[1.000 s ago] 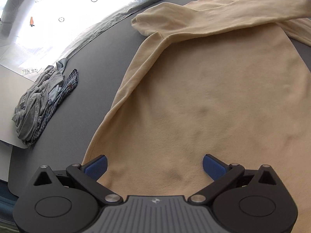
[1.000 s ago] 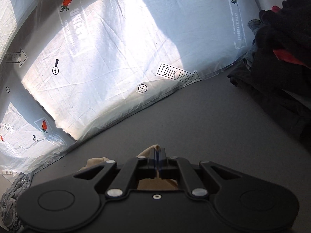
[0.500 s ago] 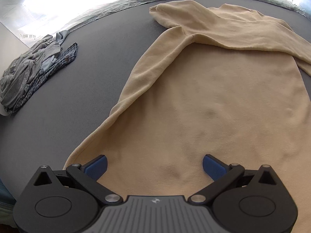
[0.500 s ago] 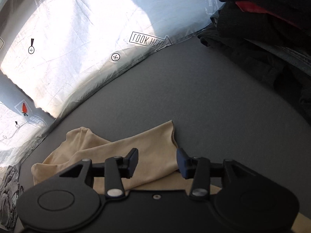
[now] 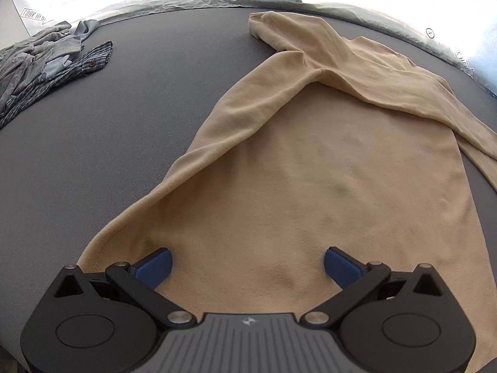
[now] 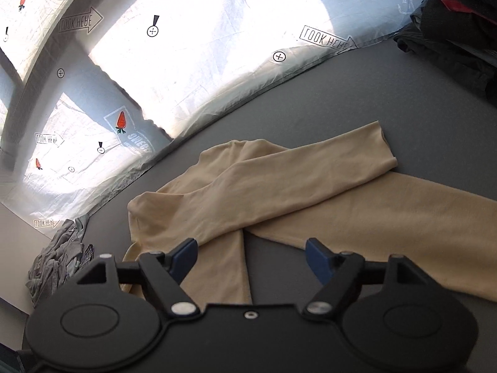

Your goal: Fold clothes

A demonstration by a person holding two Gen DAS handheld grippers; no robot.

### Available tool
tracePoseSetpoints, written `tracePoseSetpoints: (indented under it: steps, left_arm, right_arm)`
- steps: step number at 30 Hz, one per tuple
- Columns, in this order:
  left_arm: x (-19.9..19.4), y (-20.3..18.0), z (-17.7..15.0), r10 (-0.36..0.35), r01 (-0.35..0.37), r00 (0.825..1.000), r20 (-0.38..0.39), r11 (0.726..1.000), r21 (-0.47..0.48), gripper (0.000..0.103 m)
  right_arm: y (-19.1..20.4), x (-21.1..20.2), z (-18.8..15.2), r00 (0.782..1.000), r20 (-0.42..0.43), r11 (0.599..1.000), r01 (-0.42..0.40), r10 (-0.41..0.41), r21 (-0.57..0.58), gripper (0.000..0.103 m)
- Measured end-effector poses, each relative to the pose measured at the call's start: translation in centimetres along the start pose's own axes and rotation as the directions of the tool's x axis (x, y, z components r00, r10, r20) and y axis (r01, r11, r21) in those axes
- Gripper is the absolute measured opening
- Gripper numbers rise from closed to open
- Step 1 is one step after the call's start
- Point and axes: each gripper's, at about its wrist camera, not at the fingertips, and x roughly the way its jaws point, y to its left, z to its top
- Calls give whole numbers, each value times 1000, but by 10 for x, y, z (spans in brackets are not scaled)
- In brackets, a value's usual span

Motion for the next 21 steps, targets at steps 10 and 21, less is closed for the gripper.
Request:
tracePoseSetpoints:
  steps: [10, 21]
  left_arm:
    - [-42, 64, 5, -240, 242, 965, 107, 970, -5, 103]
    - [-60, 177, 4, -224, 235, 962, 159, 970, -55, 103]
  right_arm:
    - [74, 4, -68, 998, -59, 999, -38, 37, -8, 80]
    - [138, 40, -122, 979, -181, 992, -71, 89, 104, 50]
